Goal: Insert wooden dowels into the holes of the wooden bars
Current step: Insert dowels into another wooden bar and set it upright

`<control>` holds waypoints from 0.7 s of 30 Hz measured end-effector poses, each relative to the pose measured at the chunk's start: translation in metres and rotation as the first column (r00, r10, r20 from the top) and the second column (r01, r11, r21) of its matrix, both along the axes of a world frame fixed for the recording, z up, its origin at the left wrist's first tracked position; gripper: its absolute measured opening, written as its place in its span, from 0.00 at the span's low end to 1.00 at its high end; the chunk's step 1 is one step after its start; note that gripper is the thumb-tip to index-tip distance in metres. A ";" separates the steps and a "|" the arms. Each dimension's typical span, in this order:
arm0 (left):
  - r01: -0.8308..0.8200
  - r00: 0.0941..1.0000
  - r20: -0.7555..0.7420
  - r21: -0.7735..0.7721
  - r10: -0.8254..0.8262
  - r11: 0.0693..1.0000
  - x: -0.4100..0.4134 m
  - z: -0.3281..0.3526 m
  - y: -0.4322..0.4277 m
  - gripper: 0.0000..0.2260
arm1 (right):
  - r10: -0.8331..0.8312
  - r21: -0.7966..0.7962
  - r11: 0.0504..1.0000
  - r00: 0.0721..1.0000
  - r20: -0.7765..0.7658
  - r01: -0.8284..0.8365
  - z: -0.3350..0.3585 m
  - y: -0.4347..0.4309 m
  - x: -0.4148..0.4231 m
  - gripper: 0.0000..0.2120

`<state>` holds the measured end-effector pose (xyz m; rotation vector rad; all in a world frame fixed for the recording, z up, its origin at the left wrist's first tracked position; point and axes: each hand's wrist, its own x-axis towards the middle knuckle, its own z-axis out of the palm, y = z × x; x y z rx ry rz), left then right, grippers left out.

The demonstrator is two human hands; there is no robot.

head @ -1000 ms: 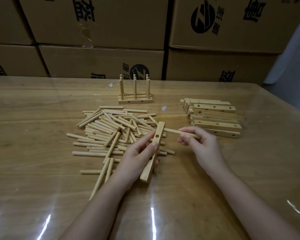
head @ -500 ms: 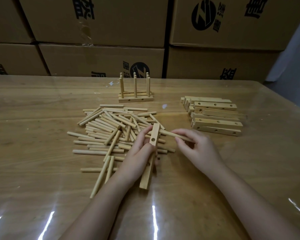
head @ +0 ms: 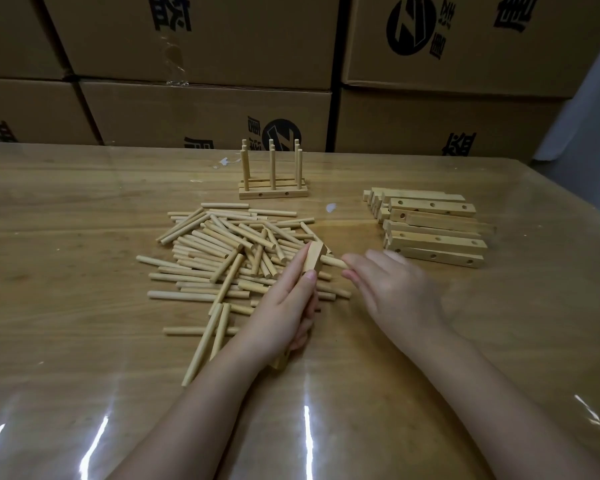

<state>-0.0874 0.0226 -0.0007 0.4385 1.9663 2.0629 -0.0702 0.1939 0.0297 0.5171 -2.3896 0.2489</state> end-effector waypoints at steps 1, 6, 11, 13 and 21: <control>-0.005 1.000 -0.003 -0.002 0.005 1.000 0.000 -0.001 0.000 0.19 | -0.005 0.006 1.000 1.000 -0.007 0.005 0.001 -0.001 0.000 0.14; -0.021 1.000 -0.005 -0.032 0.020 0.999 -0.002 -0.004 0.001 0.19 | -0.028 0.020 0.999 0.999 0.038 0.028 0.003 -0.001 0.000 0.10; -0.018 0.999 -0.047 -0.106 0.013 0.994 -0.001 -0.005 0.001 0.19 | -0.042 -0.003 0.999 0.988 0.151 0.043 0.004 0.002 0.000 0.08; -0.019 0.998 -0.054 -0.121 0.012 0.992 -0.001 -0.004 0.002 0.19 | -0.042 -0.032 0.998 0.976 0.213 0.050 0.004 0.003 -0.001 0.10; -0.037 0.997 -0.072 -0.265 0.019 0.963 0.001 -0.001 0.003 0.22 | 0.039 -0.239 0.969 0.910 0.414 0.066 0.000 0.005 -0.004 0.12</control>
